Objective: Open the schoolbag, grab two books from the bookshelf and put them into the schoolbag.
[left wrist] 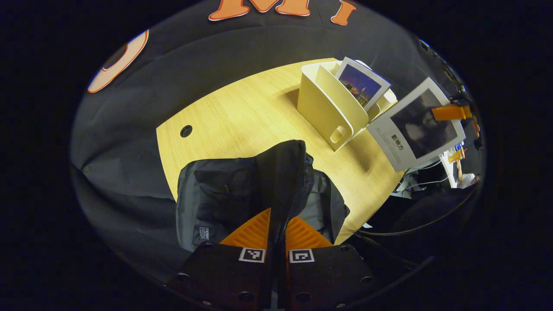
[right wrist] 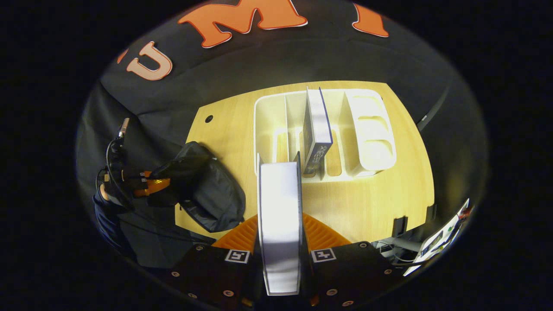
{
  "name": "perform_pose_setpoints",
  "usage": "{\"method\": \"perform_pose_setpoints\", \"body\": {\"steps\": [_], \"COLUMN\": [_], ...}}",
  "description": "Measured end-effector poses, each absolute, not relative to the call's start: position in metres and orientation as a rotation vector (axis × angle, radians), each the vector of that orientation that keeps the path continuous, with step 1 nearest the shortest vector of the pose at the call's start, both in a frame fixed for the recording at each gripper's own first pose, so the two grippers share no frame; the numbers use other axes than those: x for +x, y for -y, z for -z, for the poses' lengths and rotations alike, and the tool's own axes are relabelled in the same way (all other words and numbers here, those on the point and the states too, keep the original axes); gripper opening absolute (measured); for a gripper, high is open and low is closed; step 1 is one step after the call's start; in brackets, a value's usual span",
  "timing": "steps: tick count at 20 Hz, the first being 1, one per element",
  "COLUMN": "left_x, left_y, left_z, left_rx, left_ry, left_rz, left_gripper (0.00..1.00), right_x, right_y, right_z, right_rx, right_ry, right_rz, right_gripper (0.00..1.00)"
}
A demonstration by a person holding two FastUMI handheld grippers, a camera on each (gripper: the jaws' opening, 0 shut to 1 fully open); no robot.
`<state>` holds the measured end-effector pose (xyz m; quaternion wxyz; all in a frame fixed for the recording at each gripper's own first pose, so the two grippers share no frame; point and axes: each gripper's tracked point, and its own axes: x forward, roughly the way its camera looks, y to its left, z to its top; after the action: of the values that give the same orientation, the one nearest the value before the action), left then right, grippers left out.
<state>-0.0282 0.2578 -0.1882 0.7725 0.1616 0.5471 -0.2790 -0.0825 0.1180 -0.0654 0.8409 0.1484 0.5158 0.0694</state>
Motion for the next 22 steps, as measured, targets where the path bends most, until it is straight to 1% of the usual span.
{"method": "perform_pose_setpoints", "body": {"steps": [6,12,18,22], "left_x": [-0.035,-0.039,-0.045,-0.044], "left_y": [-0.253,-0.252,-0.246,-0.245], "left_z": [0.188,0.188,0.185,0.183], "left_rx": [0.358,0.313,0.261,0.222], "left_ry": [-1.185,-1.17,-1.16,-1.148], "left_rz": [0.596,0.572,0.56,0.548], "left_gripper": [0.06,0.07,0.06,0.06], "right_x": [-0.102,-0.111,-0.092,-0.075], "right_y": [-0.128,-0.154,-0.19,-0.221], "right_z": [0.07,0.087,0.11,0.119], "right_rx": [0.435,0.651,0.749,0.841], "right_ry": [-1.058,-1.044,-0.995,-0.94], "right_rz": [-0.203,-0.265,-0.305,-0.356], "right_gripper": [0.36,0.35,0.36,0.36]}}
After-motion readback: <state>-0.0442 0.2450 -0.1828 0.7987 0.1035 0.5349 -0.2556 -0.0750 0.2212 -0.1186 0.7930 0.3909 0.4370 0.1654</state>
